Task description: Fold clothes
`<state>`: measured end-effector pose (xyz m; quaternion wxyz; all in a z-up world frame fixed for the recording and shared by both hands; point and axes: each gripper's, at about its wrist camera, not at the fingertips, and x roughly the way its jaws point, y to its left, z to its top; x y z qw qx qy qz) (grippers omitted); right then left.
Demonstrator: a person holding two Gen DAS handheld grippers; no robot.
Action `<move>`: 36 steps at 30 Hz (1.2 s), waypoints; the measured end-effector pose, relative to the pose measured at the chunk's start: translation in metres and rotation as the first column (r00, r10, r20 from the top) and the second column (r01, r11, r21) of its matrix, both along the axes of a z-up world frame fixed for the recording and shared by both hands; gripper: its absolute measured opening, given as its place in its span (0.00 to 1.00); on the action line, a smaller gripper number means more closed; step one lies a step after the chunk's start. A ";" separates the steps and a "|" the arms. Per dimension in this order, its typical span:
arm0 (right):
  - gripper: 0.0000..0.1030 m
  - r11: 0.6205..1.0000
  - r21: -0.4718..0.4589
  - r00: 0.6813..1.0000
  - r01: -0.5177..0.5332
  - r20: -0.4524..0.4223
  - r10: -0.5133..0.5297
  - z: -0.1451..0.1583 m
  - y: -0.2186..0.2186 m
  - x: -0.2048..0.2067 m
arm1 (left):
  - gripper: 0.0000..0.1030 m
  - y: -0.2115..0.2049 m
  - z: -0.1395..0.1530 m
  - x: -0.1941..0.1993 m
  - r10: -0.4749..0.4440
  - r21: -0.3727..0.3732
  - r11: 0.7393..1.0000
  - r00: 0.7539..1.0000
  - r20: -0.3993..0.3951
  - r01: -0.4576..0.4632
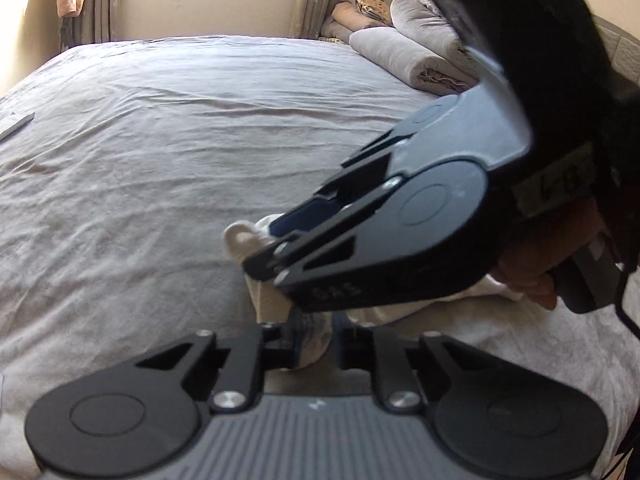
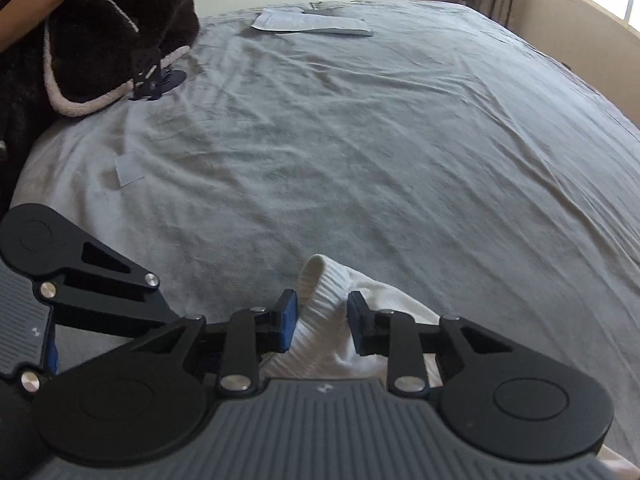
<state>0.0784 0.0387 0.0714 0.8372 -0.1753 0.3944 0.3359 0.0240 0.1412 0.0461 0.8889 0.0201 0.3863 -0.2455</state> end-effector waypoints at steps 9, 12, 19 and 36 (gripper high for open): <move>0.03 0.967 0.167 0.981 0.192 -0.006 -0.194 0.019 -0.036 -0.024 | 0.07 0.004 0.003 -0.002 -0.029 -0.028 0.999 0.999 -0.035 0.028; 0.02 0.927 0.265 0.963 0.267 -0.041 -0.265 0.025 -0.047 -0.029 | 0.07 0.009 0.006 -0.005 -0.038 -0.051 0.998 0.999 -0.027 0.037; 0.04 0.912 0.251 0.944 0.325 -0.143 -0.297 0.016 -0.031 -0.017 | 0.07 0.008 0.001 -0.005 -0.059 -0.027 0.998 0.997 -0.056 0.057; 0.69 0.780 0.530 0.940 0.332 -0.255 -0.227 0.020 -0.110 -0.019 | 0.37 0.040 0.003 -0.003 0.029 -0.083 0.996 0.994 -0.101 -0.037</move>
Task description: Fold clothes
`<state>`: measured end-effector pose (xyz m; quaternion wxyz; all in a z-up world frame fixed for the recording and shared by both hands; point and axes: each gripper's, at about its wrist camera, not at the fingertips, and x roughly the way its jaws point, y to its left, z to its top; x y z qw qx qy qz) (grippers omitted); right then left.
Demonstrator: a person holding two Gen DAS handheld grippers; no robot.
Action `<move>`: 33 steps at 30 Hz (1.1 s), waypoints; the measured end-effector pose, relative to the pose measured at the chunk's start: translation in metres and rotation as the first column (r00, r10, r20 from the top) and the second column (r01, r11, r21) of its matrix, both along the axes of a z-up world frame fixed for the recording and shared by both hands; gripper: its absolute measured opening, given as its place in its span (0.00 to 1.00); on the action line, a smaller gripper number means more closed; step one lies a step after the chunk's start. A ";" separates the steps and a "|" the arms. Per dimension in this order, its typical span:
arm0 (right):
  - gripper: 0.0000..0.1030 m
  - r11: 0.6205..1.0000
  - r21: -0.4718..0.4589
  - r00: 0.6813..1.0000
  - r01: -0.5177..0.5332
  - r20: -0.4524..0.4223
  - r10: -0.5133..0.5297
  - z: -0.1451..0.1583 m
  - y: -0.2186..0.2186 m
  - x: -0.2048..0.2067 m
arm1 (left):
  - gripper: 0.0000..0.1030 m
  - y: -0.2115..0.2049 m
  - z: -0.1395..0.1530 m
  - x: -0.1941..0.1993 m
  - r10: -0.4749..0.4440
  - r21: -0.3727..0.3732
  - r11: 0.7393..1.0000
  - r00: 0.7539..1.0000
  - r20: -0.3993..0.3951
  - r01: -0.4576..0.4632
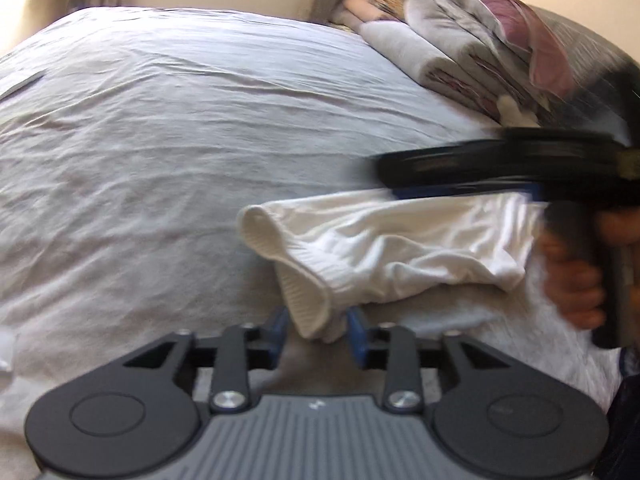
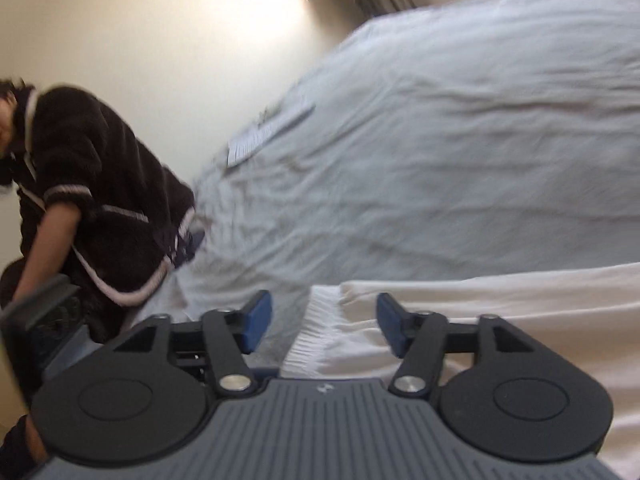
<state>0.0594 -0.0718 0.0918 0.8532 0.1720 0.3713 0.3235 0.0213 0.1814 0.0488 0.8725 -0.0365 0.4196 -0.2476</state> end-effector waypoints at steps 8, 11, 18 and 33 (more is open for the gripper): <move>0.69 0.971 -0.169 0.983 0.167 -0.050 -0.178 -0.008 -0.145 -0.063 | 0.62 0.018 -0.001 0.003 0.165 -0.163 0.969 0.979 -0.120 -0.183; 0.69 0.963 -0.051 0.961 0.265 -0.072 -0.268 -0.025 -0.201 -0.088 | 0.70 0.004 -0.008 0.004 0.202 -0.154 0.960 0.960 -0.194 -0.233; 0.69 0.904 -0.078 0.877 0.421 -0.218 -0.428 -0.036 -0.244 -0.077 | 0.77 -0.035 -0.022 0.015 0.366 -0.082 0.920 0.916 -0.166 -0.382; 0.40 0.658 -0.043 0.649 0.752 -0.130 -0.750 -0.007 -0.373 -0.089 | 0.19 0.004 -0.012 0.021 0.395 -0.052 0.914 0.912 -0.115 -0.402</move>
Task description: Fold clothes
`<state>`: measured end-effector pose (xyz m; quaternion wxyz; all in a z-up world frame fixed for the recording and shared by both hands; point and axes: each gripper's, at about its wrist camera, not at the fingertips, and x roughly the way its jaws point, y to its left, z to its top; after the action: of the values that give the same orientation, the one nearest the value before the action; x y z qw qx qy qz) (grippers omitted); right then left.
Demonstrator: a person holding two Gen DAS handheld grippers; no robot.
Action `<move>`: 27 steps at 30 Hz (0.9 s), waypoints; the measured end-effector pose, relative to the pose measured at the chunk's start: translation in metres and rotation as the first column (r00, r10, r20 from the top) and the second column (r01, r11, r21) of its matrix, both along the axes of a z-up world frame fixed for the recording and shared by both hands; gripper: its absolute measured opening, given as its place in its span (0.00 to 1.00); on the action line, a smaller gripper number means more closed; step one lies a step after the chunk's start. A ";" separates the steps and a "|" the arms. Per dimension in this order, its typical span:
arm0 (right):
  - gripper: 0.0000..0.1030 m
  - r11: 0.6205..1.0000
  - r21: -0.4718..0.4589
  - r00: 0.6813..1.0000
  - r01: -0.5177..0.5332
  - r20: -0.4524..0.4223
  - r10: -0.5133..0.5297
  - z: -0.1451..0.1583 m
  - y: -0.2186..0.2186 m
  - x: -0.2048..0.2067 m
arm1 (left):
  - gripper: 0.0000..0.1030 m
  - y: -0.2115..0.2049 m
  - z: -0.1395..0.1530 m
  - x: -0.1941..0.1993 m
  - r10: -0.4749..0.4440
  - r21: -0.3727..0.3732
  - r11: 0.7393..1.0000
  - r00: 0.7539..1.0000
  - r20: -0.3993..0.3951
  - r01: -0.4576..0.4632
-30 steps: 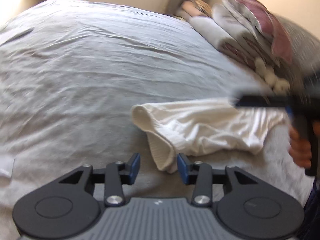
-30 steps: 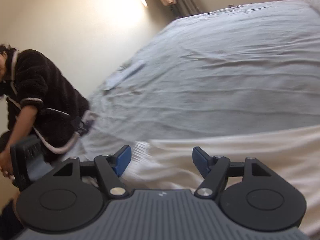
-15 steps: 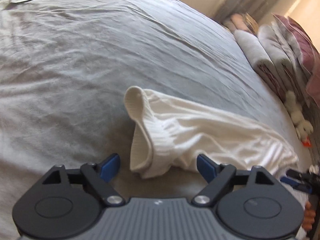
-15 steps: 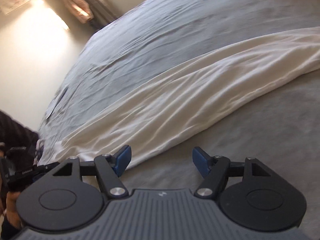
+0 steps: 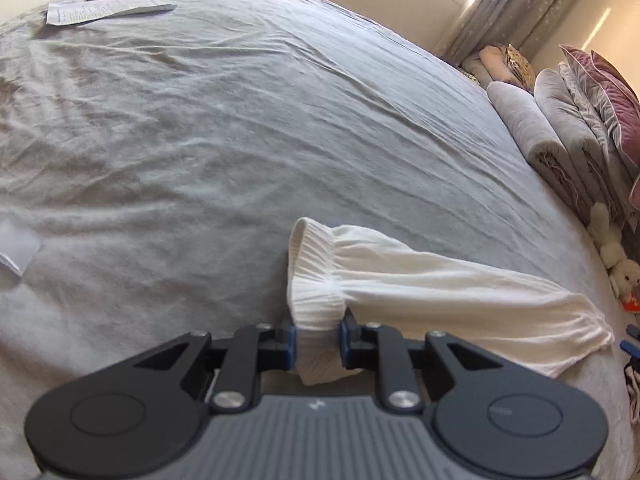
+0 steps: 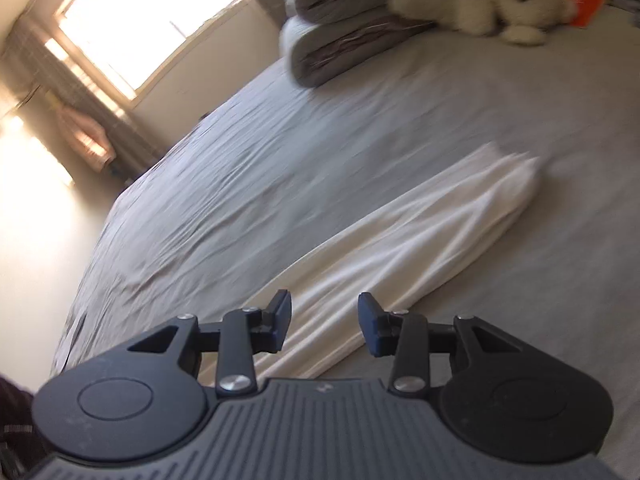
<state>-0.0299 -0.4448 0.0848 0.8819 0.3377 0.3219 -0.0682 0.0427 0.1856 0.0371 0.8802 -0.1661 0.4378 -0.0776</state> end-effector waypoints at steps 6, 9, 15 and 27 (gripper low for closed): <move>0.40 0.983 -0.062 0.982 0.175 -0.064 -0.178 -0.008 -0.062 -0.006 | 0.19 0.012 0.006 0.005 0.022 0.011 1.000 0.999 0.034 -0.023; 0.41 0.978 -0.061 0.973 0.202 -0.101 -0.207 -0.017 -0.078 -0.007 | 0.20 0.021 0.009 0.010 0.046 0.023 0.999 0.998 0.040 -0.047; 0.43 0.984 -0.021 0.977 0.177 -0.113 -0.178 -0.034 -0.080 0.002 | 0.25 0.018 0.000 0.018 -0.017 0.103 0.995 1.000 0.021 0.015; 0.17 0.986 -0.096 0.985 0.133 -0.100 -0.142 -0.043 -0.059 0.029 | 0.47 -0.018 0.054 -0.030 -0.074 0.132 0.990 0.988 0.135 0.056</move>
<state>-0.0008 -0.5038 0.0416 0.8707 0.3154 0.3411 -0.1612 0.0129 0.1678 0.0910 0.9145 -0.0891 0.3844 -0.0897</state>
